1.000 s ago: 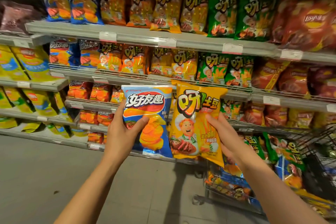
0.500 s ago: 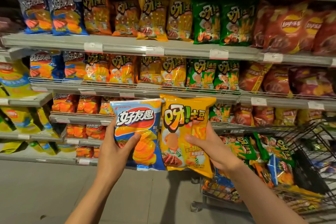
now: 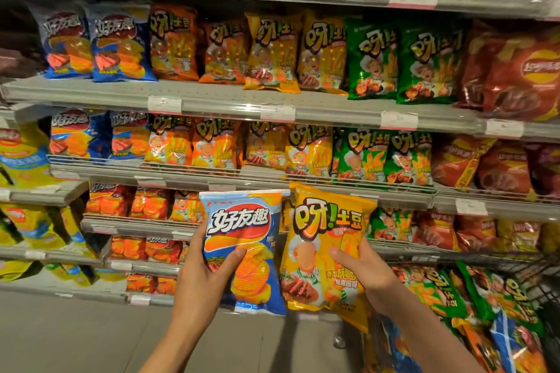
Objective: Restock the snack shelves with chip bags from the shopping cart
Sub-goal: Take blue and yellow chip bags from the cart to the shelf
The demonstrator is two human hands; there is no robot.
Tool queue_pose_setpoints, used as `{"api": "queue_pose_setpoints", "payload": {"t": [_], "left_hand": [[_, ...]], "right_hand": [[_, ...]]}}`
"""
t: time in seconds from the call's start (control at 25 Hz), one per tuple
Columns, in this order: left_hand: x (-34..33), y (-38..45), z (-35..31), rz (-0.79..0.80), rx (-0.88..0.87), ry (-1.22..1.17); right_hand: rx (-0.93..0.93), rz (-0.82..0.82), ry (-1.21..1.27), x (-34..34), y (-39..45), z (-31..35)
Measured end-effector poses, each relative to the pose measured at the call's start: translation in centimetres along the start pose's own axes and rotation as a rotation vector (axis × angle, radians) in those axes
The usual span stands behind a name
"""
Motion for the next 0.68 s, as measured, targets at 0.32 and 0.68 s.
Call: {"api": "queue_pose_setpoints", "payload": {"t": [0.32,0.68], "left_hand": [[3.9,12.3,0.6,-0.122,0.026,-0.027],[7.6,20.5,1.2,-0.220,0.028,0.012]], "right_hand": [[0.072,-0.005,-0.145,-4.2,20.9,-0.2],[0.041,-0.167,-0.332,-8.4,35.0,1.6]]}}
Point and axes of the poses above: each hand's wrist, its own y-axis towards the middle knuckle, its own x-axis out of the back of the hand, z = x × y, the point moved 8 cm from there along y, towards the middle knuckle, and after that the axes turned 15 degrees about x, right-handed, at the moved point
